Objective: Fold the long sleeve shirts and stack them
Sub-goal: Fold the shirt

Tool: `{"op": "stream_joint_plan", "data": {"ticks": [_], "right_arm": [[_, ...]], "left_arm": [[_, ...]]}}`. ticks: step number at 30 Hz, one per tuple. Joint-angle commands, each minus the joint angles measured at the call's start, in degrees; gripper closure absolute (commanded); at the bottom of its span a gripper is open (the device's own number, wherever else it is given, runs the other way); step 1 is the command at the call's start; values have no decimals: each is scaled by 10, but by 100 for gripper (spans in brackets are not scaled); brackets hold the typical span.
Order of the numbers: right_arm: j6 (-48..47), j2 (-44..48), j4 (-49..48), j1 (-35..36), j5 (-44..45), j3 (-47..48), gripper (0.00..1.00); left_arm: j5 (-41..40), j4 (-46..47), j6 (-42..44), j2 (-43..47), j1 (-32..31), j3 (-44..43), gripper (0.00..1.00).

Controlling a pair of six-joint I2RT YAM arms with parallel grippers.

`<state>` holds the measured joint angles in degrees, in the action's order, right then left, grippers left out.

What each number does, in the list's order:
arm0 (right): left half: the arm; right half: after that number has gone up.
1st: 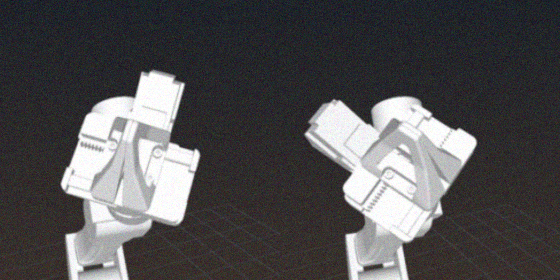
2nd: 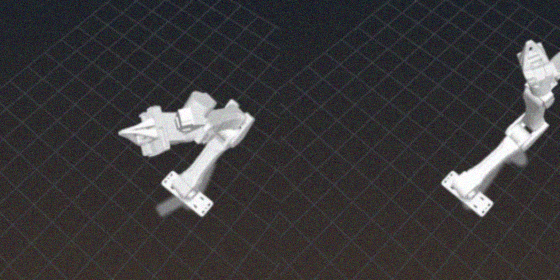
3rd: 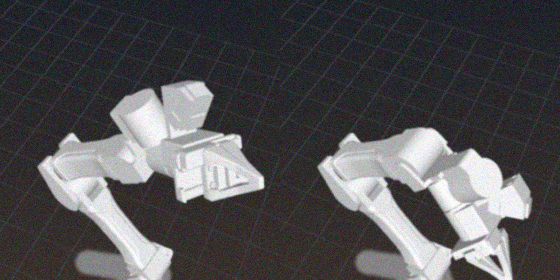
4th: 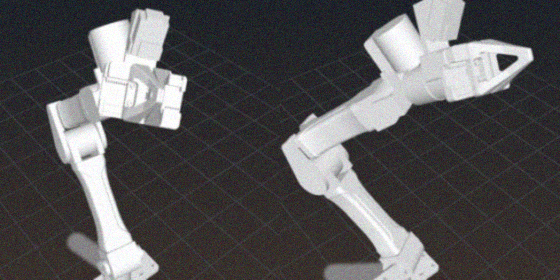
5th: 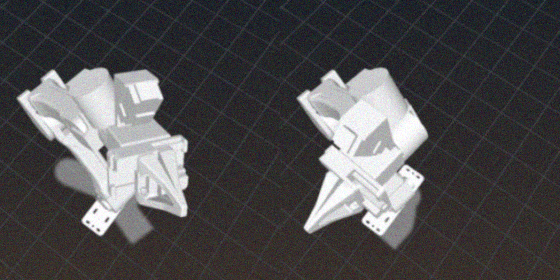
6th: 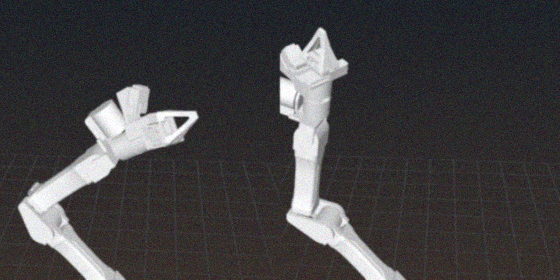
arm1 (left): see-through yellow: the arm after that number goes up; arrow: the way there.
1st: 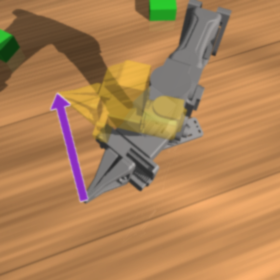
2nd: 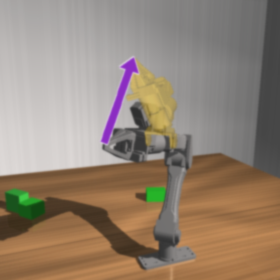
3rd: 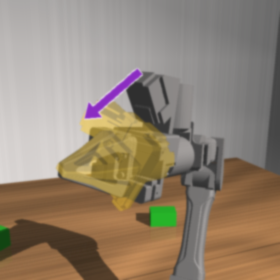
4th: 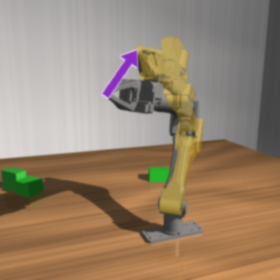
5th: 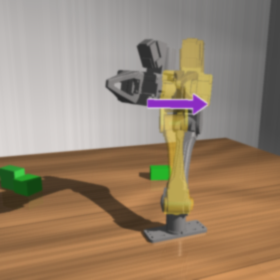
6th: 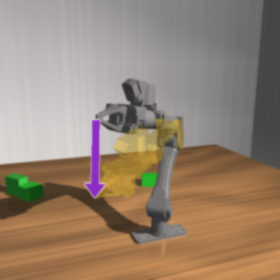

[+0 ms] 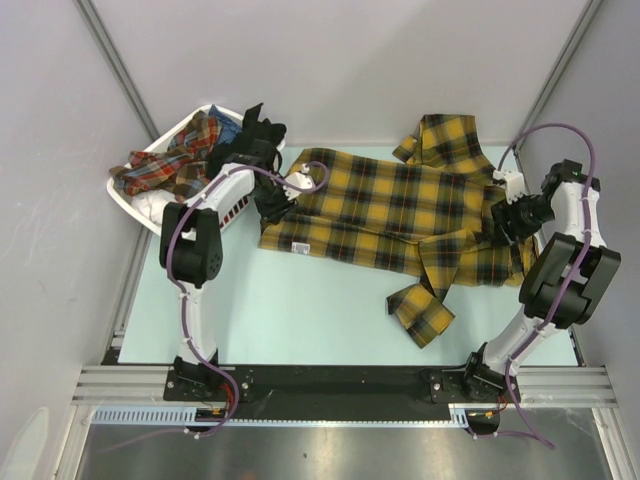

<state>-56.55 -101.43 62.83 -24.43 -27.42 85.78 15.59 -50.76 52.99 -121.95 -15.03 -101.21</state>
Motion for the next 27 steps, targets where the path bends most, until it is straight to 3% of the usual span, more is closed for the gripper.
{"op": "stream_joint_plan", "data": {"ticks": [1,16,22,27], "right_arm": [[27,-3,-2,33,-9,39,35],[-89,-39,48,78,83,66,34],[-130,4,-31,91,109,3,33],[-162,9,-57,123,129,-25,41]], "left_arm": [[28,-11,33,-9,-4,-54,48],[51,-24,125,-53,-30,-68,41],[50,-21,132,-65,-34,-72,40],[44,-19,144,-74,-35,-79,40]]}}
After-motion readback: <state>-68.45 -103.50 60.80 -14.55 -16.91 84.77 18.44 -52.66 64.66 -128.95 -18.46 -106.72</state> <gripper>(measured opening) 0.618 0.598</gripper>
